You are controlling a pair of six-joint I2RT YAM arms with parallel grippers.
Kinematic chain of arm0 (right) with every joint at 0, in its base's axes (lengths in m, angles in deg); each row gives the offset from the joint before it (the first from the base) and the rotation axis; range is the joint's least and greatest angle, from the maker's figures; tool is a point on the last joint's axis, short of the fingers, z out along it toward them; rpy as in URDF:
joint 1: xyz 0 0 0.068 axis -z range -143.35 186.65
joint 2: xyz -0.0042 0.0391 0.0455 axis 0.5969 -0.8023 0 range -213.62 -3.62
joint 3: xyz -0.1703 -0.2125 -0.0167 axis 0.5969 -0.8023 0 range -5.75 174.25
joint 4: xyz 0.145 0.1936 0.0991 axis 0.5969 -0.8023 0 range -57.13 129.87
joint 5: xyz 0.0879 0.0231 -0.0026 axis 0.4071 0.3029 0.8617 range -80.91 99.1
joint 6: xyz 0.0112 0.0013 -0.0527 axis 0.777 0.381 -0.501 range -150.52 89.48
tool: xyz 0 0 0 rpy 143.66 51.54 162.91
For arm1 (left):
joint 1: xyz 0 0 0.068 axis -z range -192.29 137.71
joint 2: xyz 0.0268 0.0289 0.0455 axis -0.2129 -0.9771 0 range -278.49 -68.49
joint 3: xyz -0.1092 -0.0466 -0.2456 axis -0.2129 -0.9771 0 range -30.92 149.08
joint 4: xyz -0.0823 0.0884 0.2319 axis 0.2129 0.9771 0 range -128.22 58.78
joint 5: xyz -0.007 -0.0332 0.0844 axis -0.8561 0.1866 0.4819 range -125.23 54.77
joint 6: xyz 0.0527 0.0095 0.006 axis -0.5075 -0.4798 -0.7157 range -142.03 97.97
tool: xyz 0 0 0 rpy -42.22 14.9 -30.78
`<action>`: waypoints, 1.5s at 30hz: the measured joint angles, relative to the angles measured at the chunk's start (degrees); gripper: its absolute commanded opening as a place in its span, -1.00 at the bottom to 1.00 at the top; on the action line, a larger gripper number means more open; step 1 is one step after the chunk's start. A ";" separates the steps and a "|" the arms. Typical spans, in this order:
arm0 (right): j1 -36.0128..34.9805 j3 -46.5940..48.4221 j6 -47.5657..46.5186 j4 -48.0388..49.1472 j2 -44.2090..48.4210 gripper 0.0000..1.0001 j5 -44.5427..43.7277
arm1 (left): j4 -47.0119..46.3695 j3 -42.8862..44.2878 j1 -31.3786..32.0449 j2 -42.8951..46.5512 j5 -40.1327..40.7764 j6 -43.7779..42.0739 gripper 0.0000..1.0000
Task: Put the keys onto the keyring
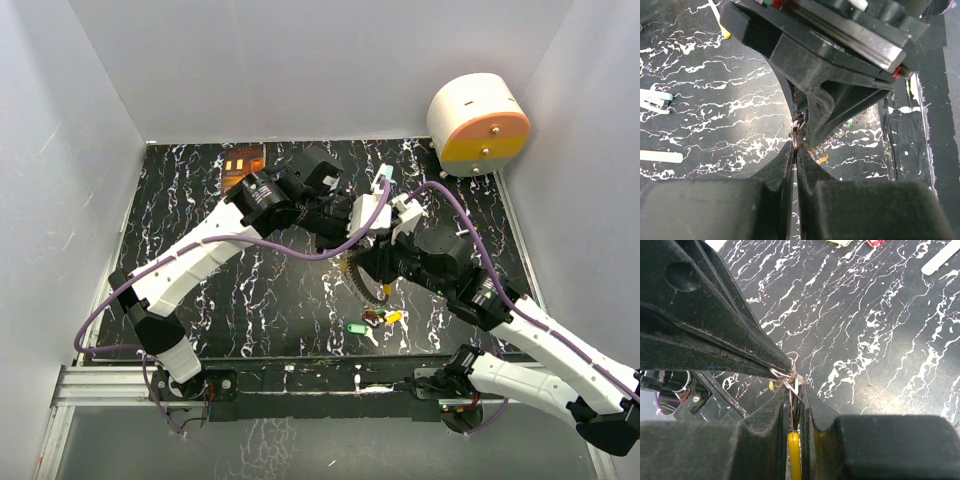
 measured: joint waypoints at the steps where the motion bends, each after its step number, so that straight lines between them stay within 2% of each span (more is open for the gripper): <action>1: 0.00 0.00 0.02 -0.04 0.04 -0.79 0.00 | -0.09 -0.09 0.00 0.00 -0.02 0.00 -1.00; 3: 0.00 -0.02 0.02 -0.44 0.28 -0.60 0.00 | -0.83 -0.74 0.00 0.17 0.07 0.31 -1.00; 6: 0.04 -0.13 0.02 -1.36 1.18 -0.49 0.07 | -3.58 -3.28 0.22 1.27 0.92 1.40 -1.00; 9: 0.07 -0.13 0.00 -2.01 3.19 -0.27 -0.09 | -7.56 -8.11 0.55 3.74 2.05 2.64 -1.00; 14: 0.04 0.11 -0.79 -2.40 7.52 -0.12 -0.13 | -13.05 -15.78 0.50 7.87 3.48 5.03 -1.00; 16: 0.04 0.57 -1.66 -3.02 8.61 -0.15 -0.59 | -15.02 -17.86 0.46 9.18 3.58 5.64 -1.00; 21: 0.04 1.42 -4.74 -3.91 10.73 -0.41 -0.76 | -18.78 -21.73 0.37 12.79 2.29 6.43 -1.00; 34: 0.04 2.67 -9.31 -0.44 7.48 -0.47 8.79 | -22.88 -23.52 0.31 17.42 -4.61 8.81 -1.00; 45: 0.04 2.67 -10.91 0.68 6.43 -0.83 10.93 | -23.06 -23.65 -0.13 17.42 -6.36 9.07 -1.00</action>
